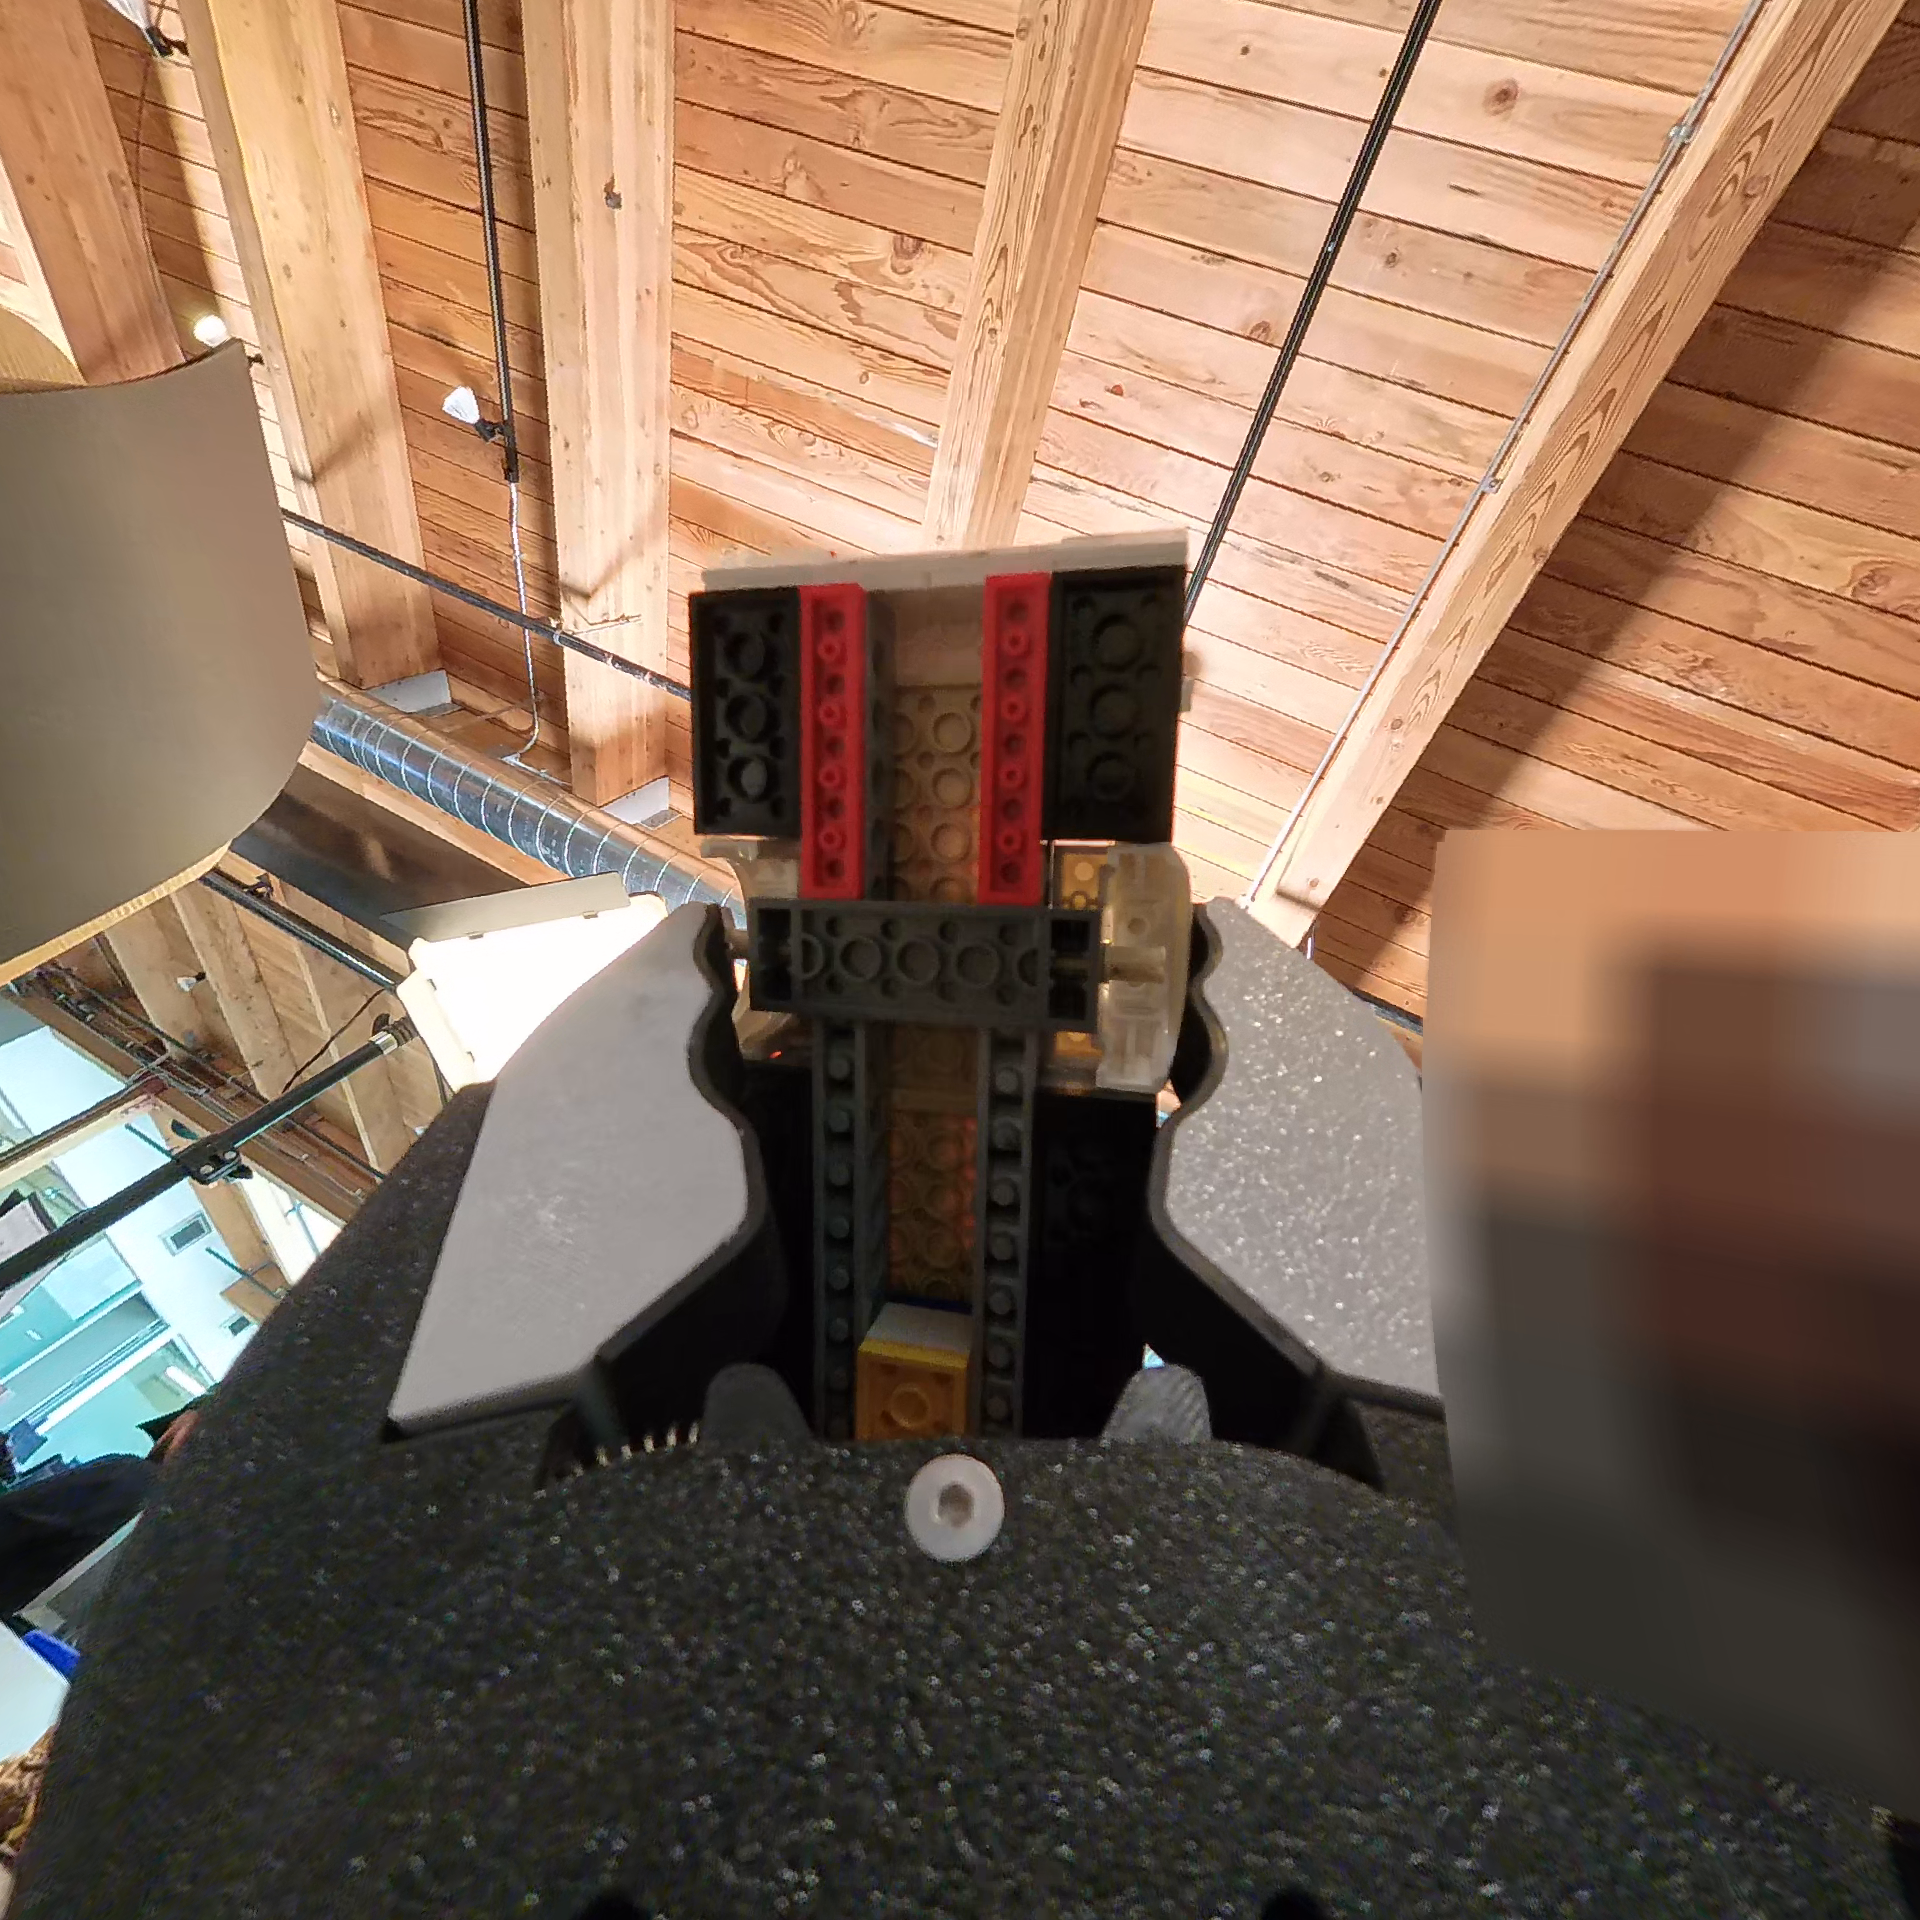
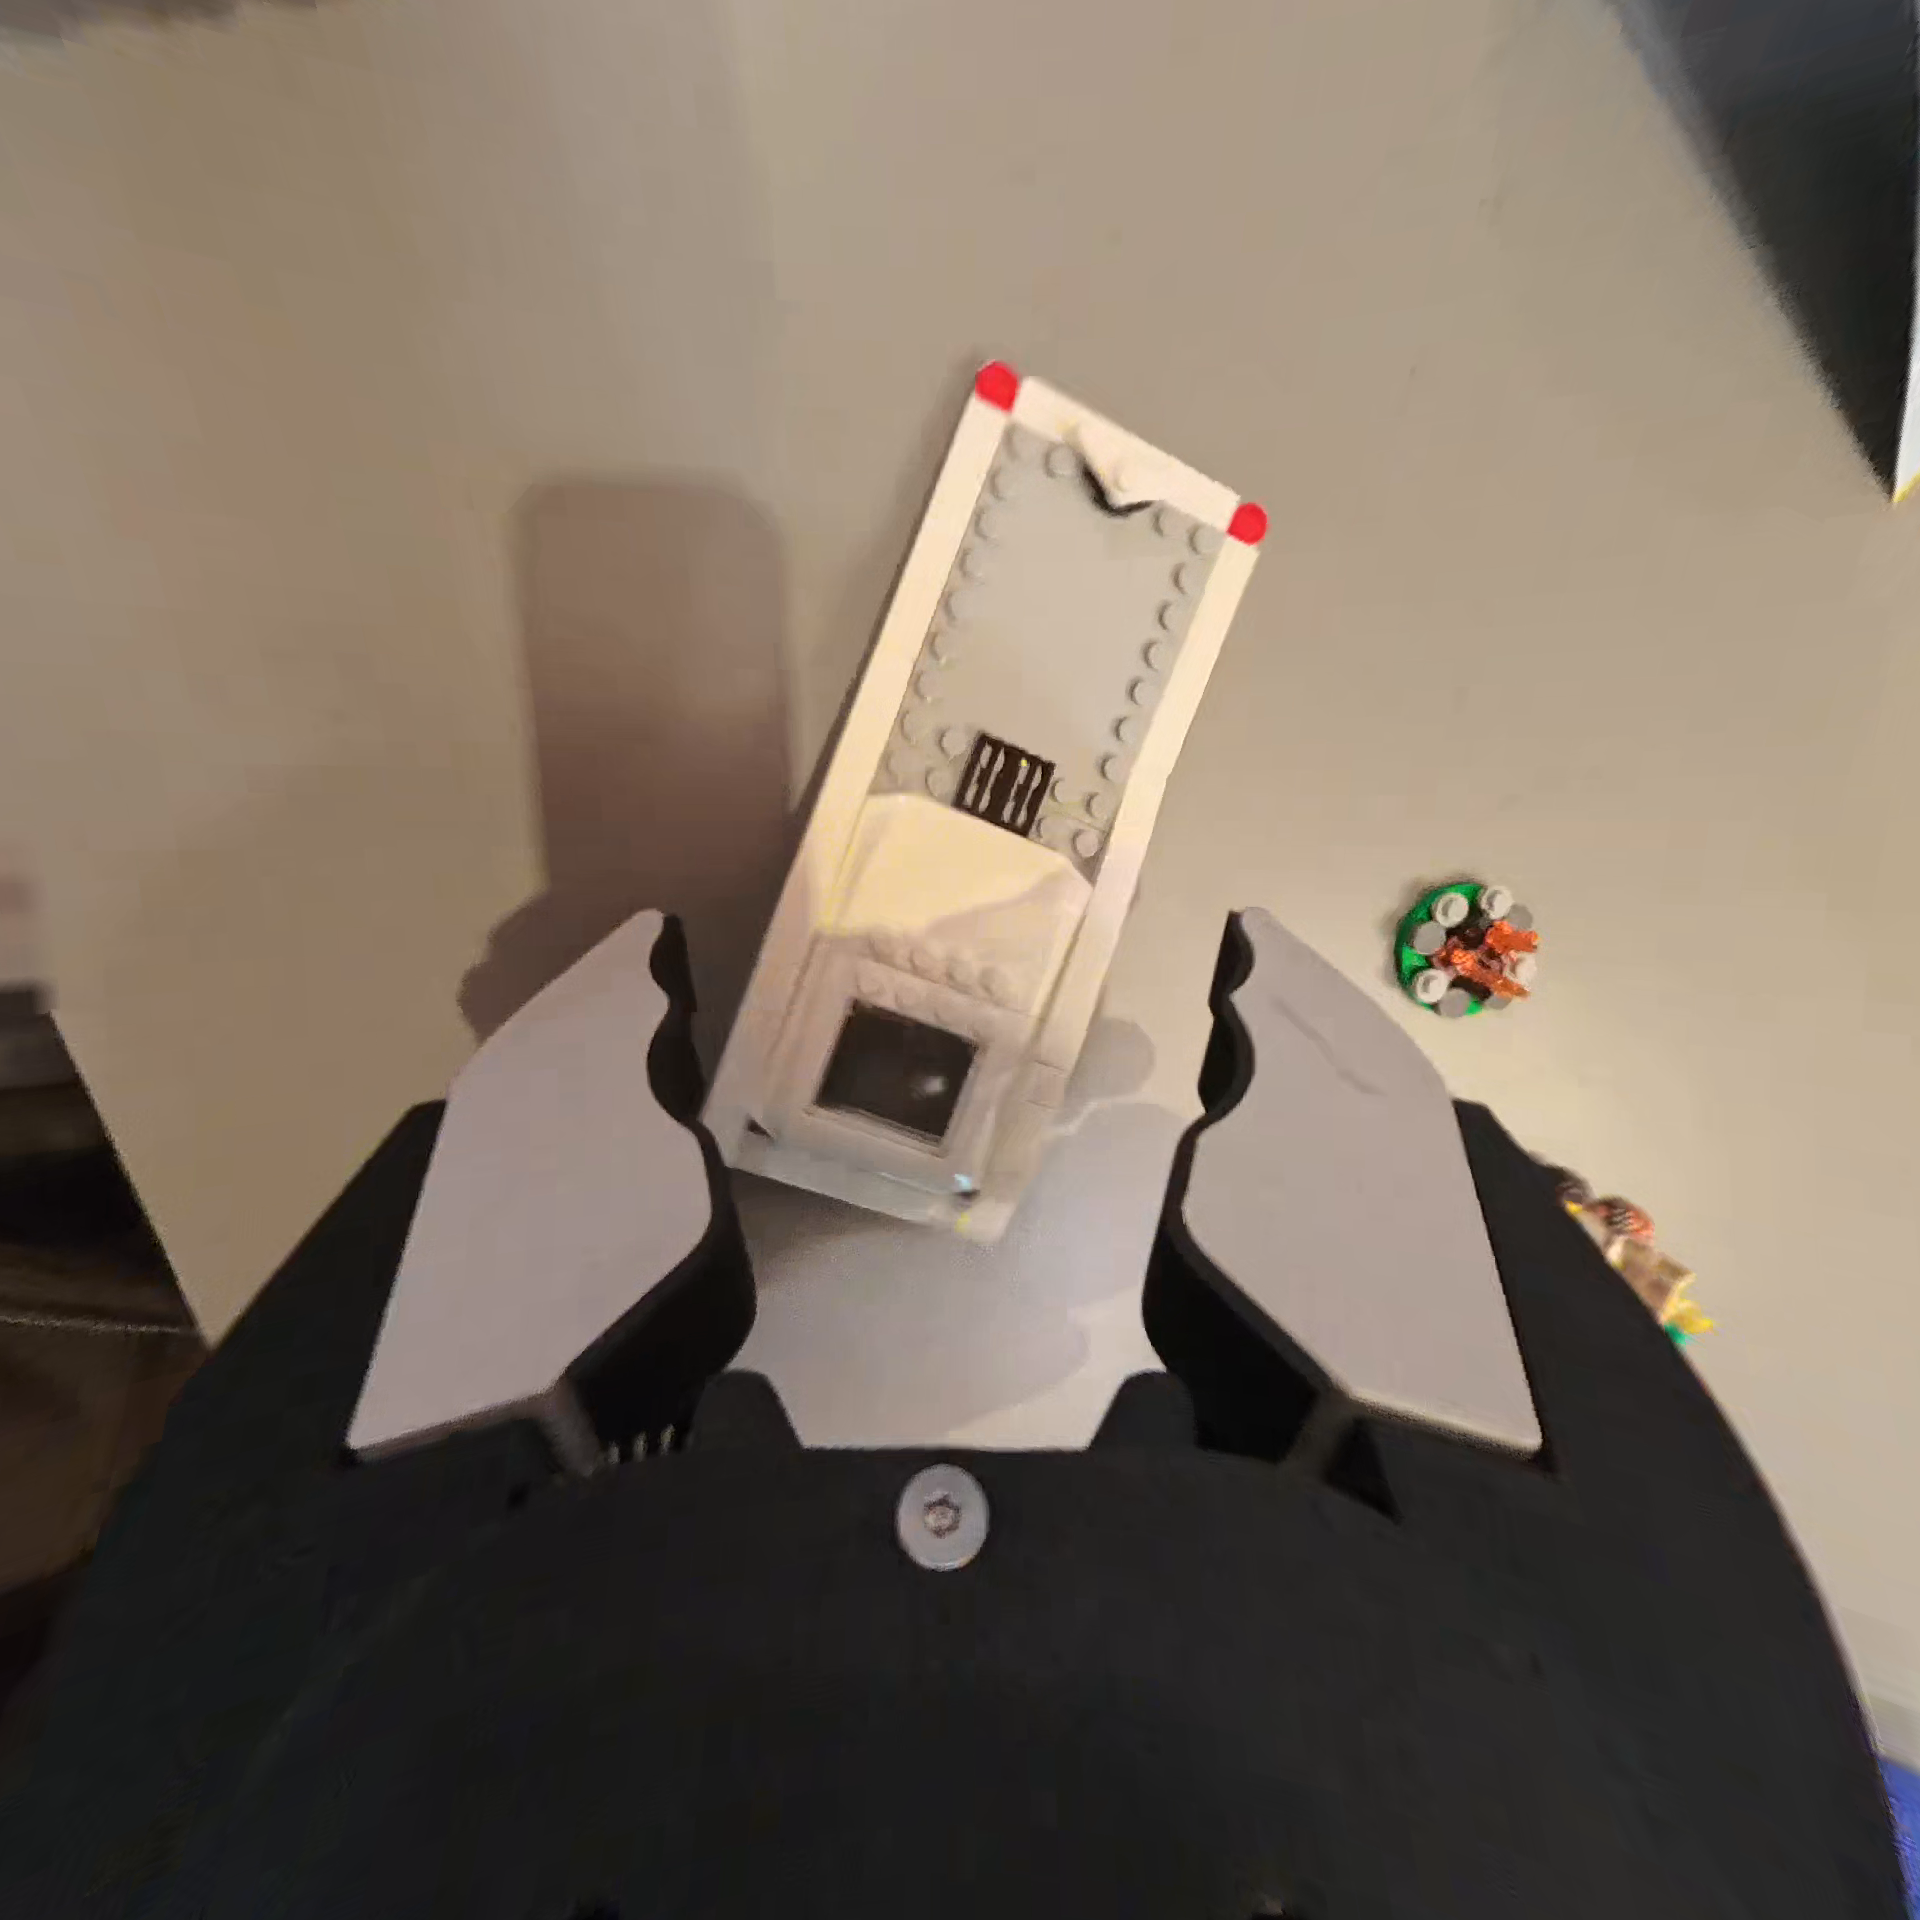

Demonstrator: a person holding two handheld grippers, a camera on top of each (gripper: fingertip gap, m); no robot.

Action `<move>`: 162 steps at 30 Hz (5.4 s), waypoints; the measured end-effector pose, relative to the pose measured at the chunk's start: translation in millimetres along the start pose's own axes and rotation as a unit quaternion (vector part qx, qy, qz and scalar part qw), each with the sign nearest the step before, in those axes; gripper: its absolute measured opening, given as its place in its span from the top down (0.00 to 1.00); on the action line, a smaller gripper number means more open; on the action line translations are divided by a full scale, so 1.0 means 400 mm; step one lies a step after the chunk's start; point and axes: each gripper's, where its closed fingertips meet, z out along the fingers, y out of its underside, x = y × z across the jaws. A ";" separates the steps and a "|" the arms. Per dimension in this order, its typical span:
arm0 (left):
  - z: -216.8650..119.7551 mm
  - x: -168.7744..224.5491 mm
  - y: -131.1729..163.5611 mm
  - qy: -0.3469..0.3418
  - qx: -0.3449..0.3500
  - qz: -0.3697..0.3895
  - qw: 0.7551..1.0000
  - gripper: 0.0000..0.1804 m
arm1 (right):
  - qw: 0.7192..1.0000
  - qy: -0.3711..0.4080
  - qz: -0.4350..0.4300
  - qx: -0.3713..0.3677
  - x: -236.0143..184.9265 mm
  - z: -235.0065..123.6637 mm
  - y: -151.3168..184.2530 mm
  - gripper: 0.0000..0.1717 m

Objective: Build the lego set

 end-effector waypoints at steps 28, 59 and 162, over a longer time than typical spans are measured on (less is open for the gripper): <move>-0.003 -0.023 0.105 -0.007 0.009 -0.009 1.000 0.54 | 0.984 -0.104 0.084 0.119 0.011 -0.175 -0.236 0.57; 0.024 -0.078 0.158 -0.052 0.022 0.030 0.998 0.54 | 0.914 -0.173 0.153 0.332 -0.021 -0.342 -0.420 0.58; 0.001 -0.082 0.167 -0.040 0.077 -0.017 0.996 0.54 | 0.939 -0.102 0.156 0.289 -0.084 -0.288 -0.457 0.70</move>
